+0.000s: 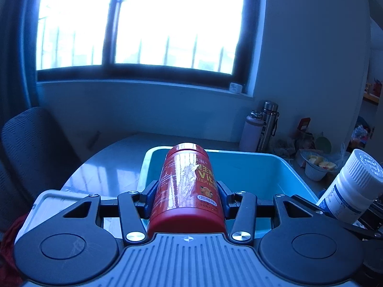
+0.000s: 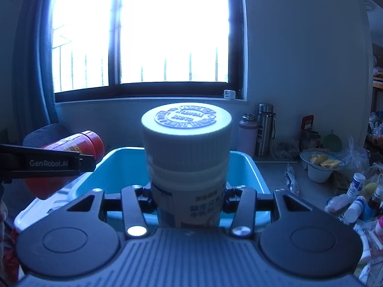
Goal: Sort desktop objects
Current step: 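Carry both bottles over the teal bin with the left and right tools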
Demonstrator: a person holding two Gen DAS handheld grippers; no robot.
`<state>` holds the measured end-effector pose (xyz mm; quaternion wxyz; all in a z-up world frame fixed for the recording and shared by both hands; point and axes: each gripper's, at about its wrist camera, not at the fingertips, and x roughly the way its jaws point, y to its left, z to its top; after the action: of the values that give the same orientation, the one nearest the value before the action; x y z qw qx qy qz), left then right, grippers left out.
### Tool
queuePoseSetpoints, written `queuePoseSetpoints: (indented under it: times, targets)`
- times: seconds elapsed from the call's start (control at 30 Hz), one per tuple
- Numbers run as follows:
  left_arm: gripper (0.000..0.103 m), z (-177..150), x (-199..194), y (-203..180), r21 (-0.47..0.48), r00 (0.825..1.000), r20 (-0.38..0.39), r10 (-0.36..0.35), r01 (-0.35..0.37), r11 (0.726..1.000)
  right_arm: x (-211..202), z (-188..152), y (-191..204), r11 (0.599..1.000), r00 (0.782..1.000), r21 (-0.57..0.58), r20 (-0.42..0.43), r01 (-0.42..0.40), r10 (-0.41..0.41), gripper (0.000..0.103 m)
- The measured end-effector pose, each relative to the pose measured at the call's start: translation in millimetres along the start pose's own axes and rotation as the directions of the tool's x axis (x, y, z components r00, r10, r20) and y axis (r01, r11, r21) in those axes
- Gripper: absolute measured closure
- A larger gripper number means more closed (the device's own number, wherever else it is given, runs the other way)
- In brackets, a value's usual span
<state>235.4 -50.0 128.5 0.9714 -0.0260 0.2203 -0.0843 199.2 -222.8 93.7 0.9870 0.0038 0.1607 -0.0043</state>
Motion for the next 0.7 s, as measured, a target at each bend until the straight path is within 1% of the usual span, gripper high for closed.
queuePoseSetpoints:
  times: [0.2, 0.4, 0.7]
  targets:
    - [0.053, 6.4, 51.9, 14.7, 0.009, 0.998, -0.060, -0.025, 0.025, 1.000, 37.5, 4.6, 1.4, 1.000, 0.999, 0.011, -0.028, 0.024, -0.024, 0.055]
    - [0.053, 4.2, 92.3, 23.5, 0.026, 0.991, -0.129, -0.044, 0.048, 0.999, 69.1, -1.4, 4.2, 0.998, 0.995, 0.033, -0.086, 0.052, -0.049, 0.055]
    - [0.053, -5.3, 128.3, 25.8, 0.039, 0.974, -0.211, -0.080, 0.090, 0.995, 97.7, -13.7, 2.2, 0.994, 0.979, 0.046, -0.184, 0.095, -0.085, 0.055]
